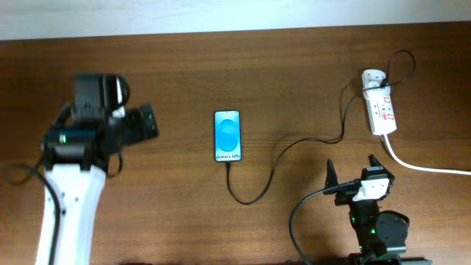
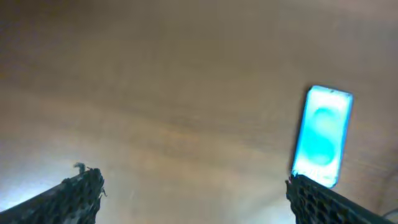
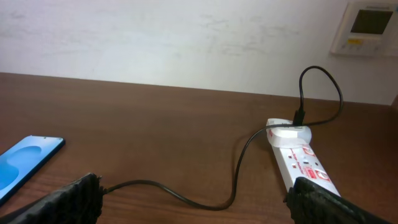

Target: Plug charger to phone and switch on socket

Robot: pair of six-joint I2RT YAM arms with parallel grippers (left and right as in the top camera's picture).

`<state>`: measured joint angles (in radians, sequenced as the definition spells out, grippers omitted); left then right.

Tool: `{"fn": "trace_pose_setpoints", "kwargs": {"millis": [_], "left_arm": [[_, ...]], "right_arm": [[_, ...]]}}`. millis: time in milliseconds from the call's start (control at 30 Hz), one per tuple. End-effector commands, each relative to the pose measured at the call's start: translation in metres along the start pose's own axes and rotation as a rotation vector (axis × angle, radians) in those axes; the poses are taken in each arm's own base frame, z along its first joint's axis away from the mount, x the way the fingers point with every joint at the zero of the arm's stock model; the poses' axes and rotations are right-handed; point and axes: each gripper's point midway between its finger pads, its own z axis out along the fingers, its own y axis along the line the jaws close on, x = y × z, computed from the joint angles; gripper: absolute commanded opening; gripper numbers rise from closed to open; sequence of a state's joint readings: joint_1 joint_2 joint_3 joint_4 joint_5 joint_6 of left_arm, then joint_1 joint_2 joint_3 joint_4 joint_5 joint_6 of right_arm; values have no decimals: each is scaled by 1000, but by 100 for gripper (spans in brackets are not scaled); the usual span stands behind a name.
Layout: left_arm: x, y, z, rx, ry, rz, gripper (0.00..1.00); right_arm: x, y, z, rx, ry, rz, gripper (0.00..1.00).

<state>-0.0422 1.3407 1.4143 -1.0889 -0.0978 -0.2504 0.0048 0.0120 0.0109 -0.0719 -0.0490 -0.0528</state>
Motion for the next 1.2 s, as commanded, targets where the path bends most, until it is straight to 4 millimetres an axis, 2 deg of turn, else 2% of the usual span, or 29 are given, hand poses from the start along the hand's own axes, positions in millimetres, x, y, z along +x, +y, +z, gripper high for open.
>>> {"fn": "trace_pose_setpoints", "kwargs": {"millis": [0,67,100,133,267,433,500,567,667,767,900,967,1100,1167], "left_arm": [[43,22,10,-46,-59,-3,99],[70,21,6,22,-146,-12,99],[90,24,-3,52,-206,-18,99],[98,27,-8,59,-236,-21,99],[111,34,-24,70,-343,-32,100],[124,32,-14,107,-403,-22,99],[120,22,-12,176,-484,-18,99],[119,7,-12,254,-575,93,99],[112,1,-6,286,-678,105,99],[96,-7,-14,329,-890,141,99],[88,-2,-31,310,-1112,156,99],[84,6,-33,276,-1173,125,99],[78,15,-44,235,-1235,84,99],[81,19,-31,209,-1185,77,99]], "right_arm": [[2,2,0,-7,1,8,98],[2,2,0,-7,1,8,98],[2,2,0,-7,1,8,98],[2,2,0,-7,1,8,98],[2,2,0,-7,1,8,98],[2,2,0,-7,1,8,98],[2,2,0,-7,1,8,98],[2,2,0,-7,1,8,98],[2,2,0,-7,1,8,98],[2,2,0,-7,1,8,98],[2,2,0,-7,1,8,98],[2,2,0,-7,1,8,98],[2,2,0,-7,1,8,98],[2,2,0,-7,1,8,98]]}}
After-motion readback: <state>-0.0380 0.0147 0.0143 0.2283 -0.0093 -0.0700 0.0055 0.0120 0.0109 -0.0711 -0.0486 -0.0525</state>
